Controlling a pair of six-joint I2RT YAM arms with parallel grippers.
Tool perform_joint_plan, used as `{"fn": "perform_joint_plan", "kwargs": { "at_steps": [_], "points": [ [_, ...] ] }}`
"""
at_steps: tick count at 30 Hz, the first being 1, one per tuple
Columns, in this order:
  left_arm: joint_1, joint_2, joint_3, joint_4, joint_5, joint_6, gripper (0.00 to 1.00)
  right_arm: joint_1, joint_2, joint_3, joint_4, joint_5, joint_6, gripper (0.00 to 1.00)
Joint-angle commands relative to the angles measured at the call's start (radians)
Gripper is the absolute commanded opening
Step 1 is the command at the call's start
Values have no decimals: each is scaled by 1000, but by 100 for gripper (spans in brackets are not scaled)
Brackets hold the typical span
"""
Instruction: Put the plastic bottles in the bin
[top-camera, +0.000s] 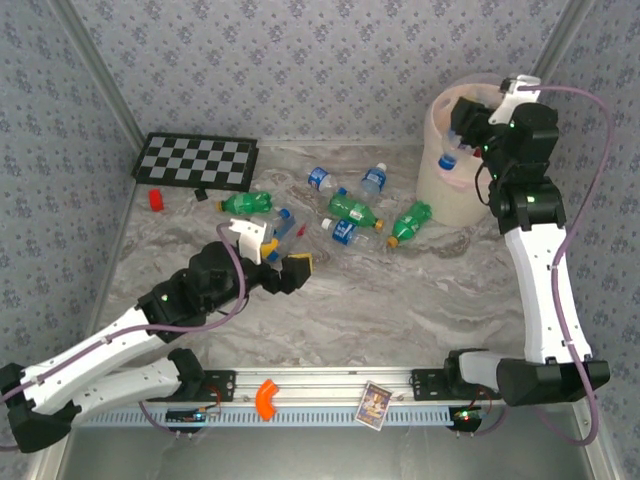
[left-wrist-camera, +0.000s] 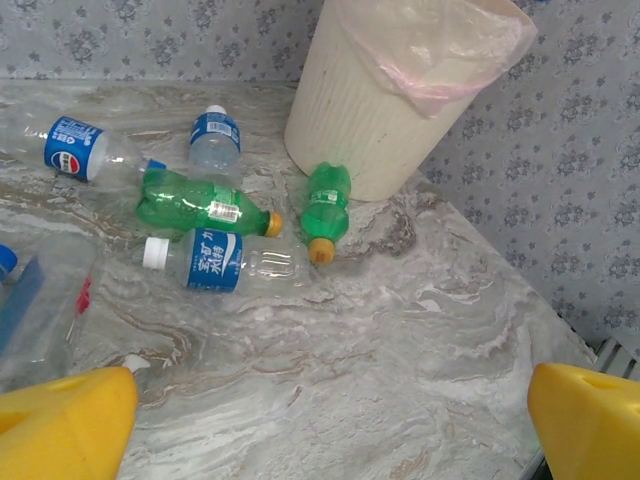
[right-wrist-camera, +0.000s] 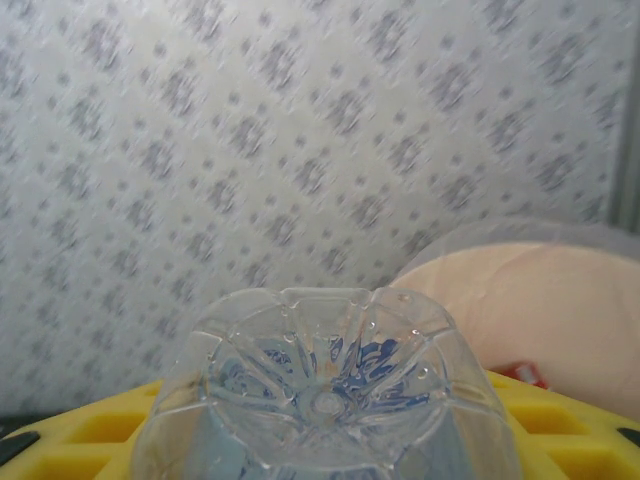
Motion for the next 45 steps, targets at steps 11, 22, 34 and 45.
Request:
{"fn": "perform_joint_plan", "kwargs": {
  "at_steps": [11,22,34,45],
  "points": [
    [3,-18,16,30,31,-9,100,-105,217,119,292,277,-35,59],
    [3,-51,9,9,19,-18,100,-167,441,312,227,375,-96,57],
    [3,-101,-6,-24,-5,-20,100,-181,545,423,115,369,-156,80],
    [4,-94,-22,1,9,-32,100,-145,438,332,108,293,-98,99]
  ]
}}
